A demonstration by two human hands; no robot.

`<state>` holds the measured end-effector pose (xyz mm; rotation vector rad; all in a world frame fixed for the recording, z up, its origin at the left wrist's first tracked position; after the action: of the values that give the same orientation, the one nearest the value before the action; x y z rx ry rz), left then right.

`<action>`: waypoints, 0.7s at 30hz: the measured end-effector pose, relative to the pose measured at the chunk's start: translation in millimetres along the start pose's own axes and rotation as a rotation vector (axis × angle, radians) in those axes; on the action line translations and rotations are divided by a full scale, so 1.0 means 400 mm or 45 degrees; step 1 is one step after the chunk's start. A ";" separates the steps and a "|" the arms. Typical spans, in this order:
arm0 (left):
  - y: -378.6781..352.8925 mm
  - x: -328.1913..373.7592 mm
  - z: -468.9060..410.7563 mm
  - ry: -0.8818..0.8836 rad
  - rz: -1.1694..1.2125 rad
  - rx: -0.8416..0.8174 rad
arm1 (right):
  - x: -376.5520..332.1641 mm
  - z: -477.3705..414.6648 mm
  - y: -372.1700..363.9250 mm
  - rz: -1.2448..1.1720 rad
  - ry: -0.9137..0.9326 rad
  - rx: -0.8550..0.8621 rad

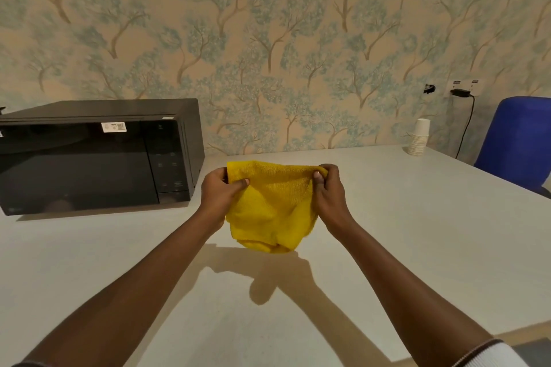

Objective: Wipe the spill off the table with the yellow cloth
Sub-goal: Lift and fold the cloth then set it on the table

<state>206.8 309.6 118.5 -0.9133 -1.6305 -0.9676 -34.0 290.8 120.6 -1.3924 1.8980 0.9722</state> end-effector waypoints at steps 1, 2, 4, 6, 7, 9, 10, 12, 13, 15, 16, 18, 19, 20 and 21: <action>-0.011 0.001 -0.005 -0.015 -0.022 -0.020 | 0.016 -0.007 0.002 -0.050 -0.119 0.002; -0.023 0.004 -0.009 -0.041 -0.057 -0.035 | 0.045 -0.018 0.000 -0.100 -0.255 0.001; -0.051 0.004 -0.018 -0.095 -0.127 -0.048 | 0.079 -0.030 -0.004 -0.242 -0.468 -0.039; -0.084 -0.002 -0.027 -0.108 -0.172 -0.064 | 0.103 -0.043 -0.011 -0.453 -0.539 -0.169; -0.099 -0.007 -0.034 -0.098 -0.182 -0.067 | 0.102 -0.047 -0.010 -0.546 -0.532 -0.240; -0.125 -0.016 -0.049 -0.065 -0.174 -0.049 | 0.115 -0.050 -0.011 -0.659 -0.516 -0.417; -0.136 -0.019 -0.057 -0.055 -0.164 -0.040 | 0.126 -0.054 -0.007 -0.648 -0.504 -0.480; -0.158 -0.027 -0.074 -0.044 -0.148 -0.040 | 0.148 -0.069 0.012 -0.574 -0.487 -0.517; -0.169 -0.031 -0.083 -0.041 -0.146 -0.047 | 0.165 -0.080 0.025 -0.561 -0.520 -0.493; -0.192 -0.039 -0.104 -0.038 -0.163 -0.057 | 0.208 -0.103 0.051 -0.549 -0.644 -0.439; -0.204 -0.044 -0.117 -0.031 -0.183 -0.058 | 0.228 -0.114 0.064 -0.551 -0.701 -0.407; -0.236 -0.054 -0.143 -0.003 -0.238 -0.067 | 0.261 -0.136 0.084 -0.545 -0.758 -0.373; -0.255 -0.057 -0.156 0.006 -0.269 -0.074 | 0.274 -0.148 0.092 -0.529 -0.761 -0.364; -0.275 -0.061 -0.168 0.011 -0.300 -0.081 | 0.286 -0.160 0.097 -0.512 -0.755 -0.355; -0.297 -0.063 -0.180 0.014 -0.332 -0.089 | 0.295 -0.174 0.102 -0.466 -0.724 -0.361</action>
<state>131.4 193.9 88.2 -0.7515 -1.7444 -1.2115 -109.0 178.2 74.3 -1.3625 1.0798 1.3074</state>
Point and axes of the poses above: each hand's wrist, its own z-axis away from the middle knuckle, its own y-axis out of the back of the hand, x = y × z, the point moved 6 cm from there along -z, towards the middle knuckle, and after that the axes turned 4 degrees about y, right-handed, at the moved point
